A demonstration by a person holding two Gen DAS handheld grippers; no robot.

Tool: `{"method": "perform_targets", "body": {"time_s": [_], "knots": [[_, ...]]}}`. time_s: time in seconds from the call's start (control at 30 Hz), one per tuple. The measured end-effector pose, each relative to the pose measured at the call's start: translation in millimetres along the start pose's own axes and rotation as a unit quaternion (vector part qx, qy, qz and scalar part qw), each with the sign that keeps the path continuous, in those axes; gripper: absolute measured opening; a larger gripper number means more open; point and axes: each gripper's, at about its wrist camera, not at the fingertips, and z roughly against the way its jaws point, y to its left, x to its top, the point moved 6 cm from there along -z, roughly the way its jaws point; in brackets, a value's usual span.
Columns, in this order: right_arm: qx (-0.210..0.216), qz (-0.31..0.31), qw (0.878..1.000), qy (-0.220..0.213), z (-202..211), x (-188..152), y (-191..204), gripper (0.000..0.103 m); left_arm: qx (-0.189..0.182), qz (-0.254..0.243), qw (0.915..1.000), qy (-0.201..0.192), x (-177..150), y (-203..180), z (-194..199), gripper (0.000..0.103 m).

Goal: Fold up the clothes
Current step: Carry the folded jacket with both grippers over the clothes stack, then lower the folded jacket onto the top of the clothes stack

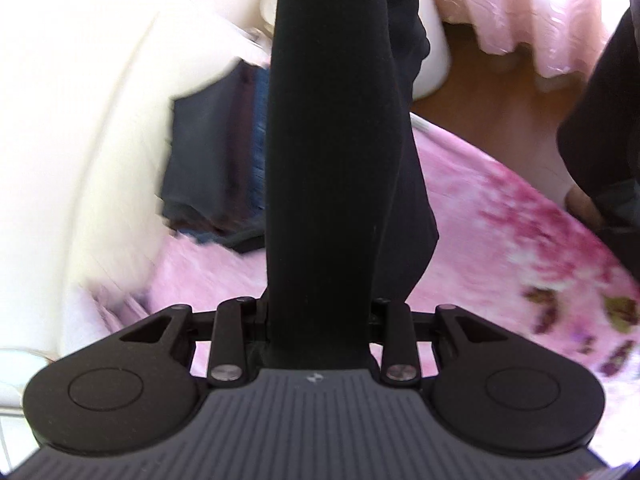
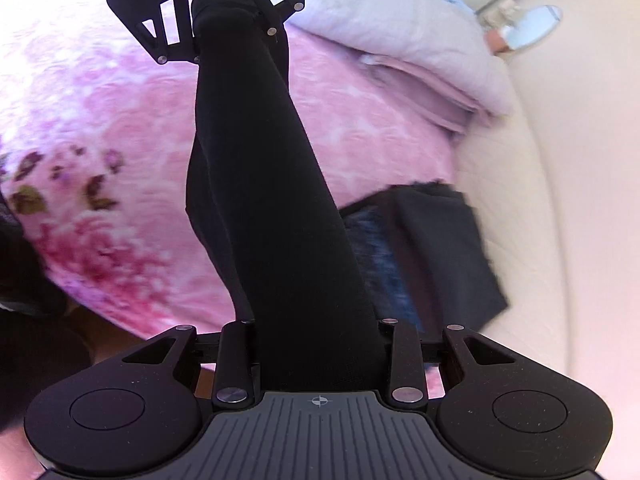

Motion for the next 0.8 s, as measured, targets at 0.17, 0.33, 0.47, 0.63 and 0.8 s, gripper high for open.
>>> {"method": "perform_targets", "body": {"time_s": [0.17,0.33,0.47,0.63,0.8], "knots": [[-0.034,-0.001,0.999,-0.021,-3,-1,-86,0.033,0.053,0.005,0.9985,-0.006,26,86,-18,0.028],[-0.066,0.026,0.996,-0.059,-39,-5,-200,0.033,0.112,0.027,0.9933,0.011,54,189,-62,0.028],[-0.102,0.054,0.988,-0.103,-82,-4,-304,0.033,0.169,0.078,0.9815,0.044,75,280,-105,0.028],[-0.169,0.074,0.970,-0.161,-135,-15,-378,0.033,0.226,0.115,0.9645,0.074,96,324,-163,0.028],[-0.117,0.087,0.979,-0.145,-243,-73,-332,0.034,0.143,0.131,0.9752,0.107,99,245,-283,0.029]]}}
